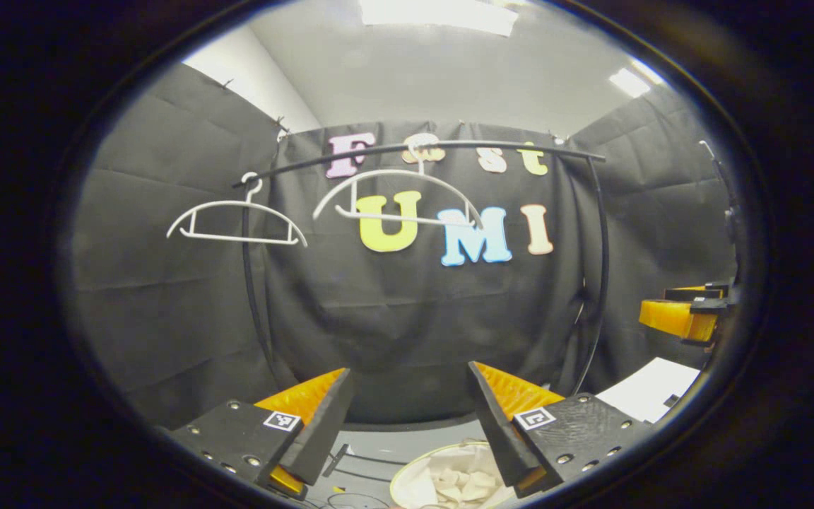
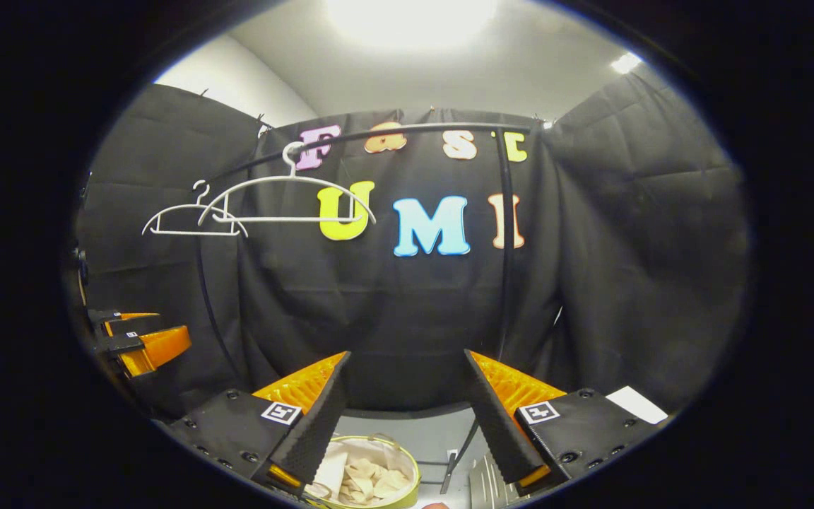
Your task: Grasp the clothes on the hanger with both hands and then place them into the laundry hamper below.
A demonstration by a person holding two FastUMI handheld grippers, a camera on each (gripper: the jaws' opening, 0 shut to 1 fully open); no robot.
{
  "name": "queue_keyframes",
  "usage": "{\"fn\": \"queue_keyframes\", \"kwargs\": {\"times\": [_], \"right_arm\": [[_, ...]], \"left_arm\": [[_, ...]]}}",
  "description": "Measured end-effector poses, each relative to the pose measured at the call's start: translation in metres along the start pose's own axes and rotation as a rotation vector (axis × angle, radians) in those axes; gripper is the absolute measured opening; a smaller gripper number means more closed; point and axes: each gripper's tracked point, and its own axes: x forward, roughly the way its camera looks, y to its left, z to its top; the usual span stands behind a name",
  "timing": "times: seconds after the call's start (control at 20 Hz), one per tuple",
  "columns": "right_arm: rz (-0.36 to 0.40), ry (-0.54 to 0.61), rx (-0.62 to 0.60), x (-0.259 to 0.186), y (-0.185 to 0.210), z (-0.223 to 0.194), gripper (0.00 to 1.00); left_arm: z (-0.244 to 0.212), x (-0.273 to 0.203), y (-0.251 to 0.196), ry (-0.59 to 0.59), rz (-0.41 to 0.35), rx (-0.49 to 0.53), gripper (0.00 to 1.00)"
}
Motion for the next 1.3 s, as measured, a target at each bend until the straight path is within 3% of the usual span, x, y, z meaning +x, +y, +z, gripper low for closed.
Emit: {"fn": "queue_keyframes", "kwargs": {"times": [0.1,0.3,0.4,0.45,0.6,0.8,1.3], "right_arm": [[-0.013,-0.027,-0.009,-0.01,-0.007,0.013,0.92],[-0.039,-0.054,0.007,-0.033,-0.021,0.024,0.99],[-0.058,-0.066,0.013,-0.045,-0.03,0.027,0.96],[-0.068,-0.075,0.013,-0.05,-0.035,0.03,0.93],[-0.092,-0.1,0.022,-0.065,-0.045,0.036,0.96],[-0.09,-0.108,0.009,-0.077,-0.047,0.035,0.94],[-0.098,-0.143,0.006,-0.086,-0.047,0.041,0.96]], "left_arm": [[0.026,-0.013,0.006,-0.043,0.011,0.003,0.94],[0.061,-0.034,0.019,-0.111,0.028,0.043,0.94],[0.068,-0.047,0.021,-0.128,0.034,0.065,0.94],[0.069,-0.052,0.022,-0.131,0.036,0.073,0.94],[0.069,-0.069,0.023,-0.128,0.049,0.057,0.94],[0.074,-0.087,0.021,-0.138,0.061,0.031,0.94],[0.084,-0.096,0.027,-0.158,0.081,0.07,0.92]]}}
